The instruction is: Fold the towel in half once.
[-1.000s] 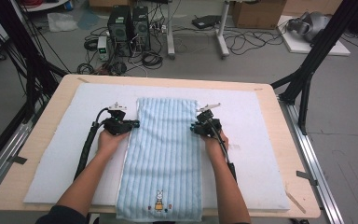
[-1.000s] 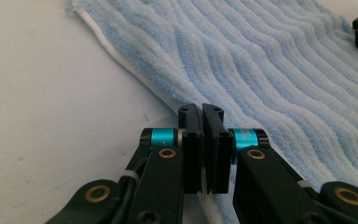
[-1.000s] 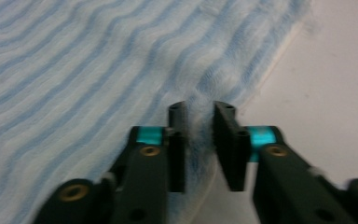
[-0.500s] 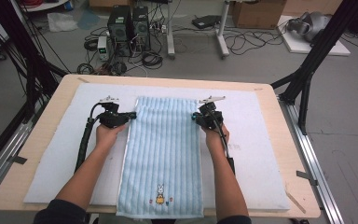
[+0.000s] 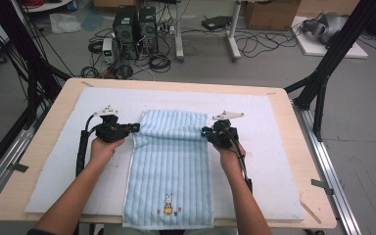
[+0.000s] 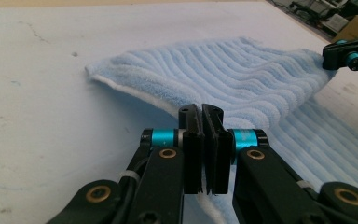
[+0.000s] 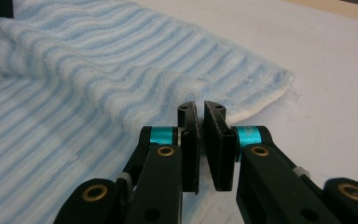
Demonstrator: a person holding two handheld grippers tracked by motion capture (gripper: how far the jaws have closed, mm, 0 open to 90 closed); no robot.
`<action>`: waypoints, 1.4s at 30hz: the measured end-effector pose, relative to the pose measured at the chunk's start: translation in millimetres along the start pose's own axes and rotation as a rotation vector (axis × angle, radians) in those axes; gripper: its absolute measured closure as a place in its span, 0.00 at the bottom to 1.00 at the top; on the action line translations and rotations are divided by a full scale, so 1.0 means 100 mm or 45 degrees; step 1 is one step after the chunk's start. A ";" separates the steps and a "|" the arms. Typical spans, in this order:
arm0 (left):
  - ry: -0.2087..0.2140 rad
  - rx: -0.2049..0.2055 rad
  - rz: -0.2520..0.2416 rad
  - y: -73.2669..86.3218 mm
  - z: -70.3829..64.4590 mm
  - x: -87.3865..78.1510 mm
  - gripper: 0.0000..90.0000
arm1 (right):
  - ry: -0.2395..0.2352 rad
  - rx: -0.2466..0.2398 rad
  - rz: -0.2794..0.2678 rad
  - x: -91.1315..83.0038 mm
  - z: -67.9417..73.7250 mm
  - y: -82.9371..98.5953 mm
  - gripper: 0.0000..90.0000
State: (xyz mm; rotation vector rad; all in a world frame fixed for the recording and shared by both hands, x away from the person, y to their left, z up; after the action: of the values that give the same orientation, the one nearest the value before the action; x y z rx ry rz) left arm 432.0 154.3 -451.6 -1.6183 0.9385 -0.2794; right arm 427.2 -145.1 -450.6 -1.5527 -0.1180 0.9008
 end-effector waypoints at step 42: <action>-0.045 -0.061 -0.046 0.18 -0.07 -0.35 0.52 | -0.050 0.094 -0.024 -0.45 0.16 0.34 0.67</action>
State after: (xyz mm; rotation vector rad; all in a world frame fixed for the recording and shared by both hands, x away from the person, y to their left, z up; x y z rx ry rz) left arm 397.0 173.4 -455.6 -1.6800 0.8960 -0.2544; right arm 372.4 -164.8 -458.4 -1.4634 -0.1258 0.9112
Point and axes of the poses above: each handheld gripper's, and its own axes: x roughly forward along the jaws, y roughly out of its underside, z roughly to its left, the point moved 7 cm from there along x, roughly forward along the jaws, and after that the axes turned 9 degrees about -z, right-handed, at the moved point
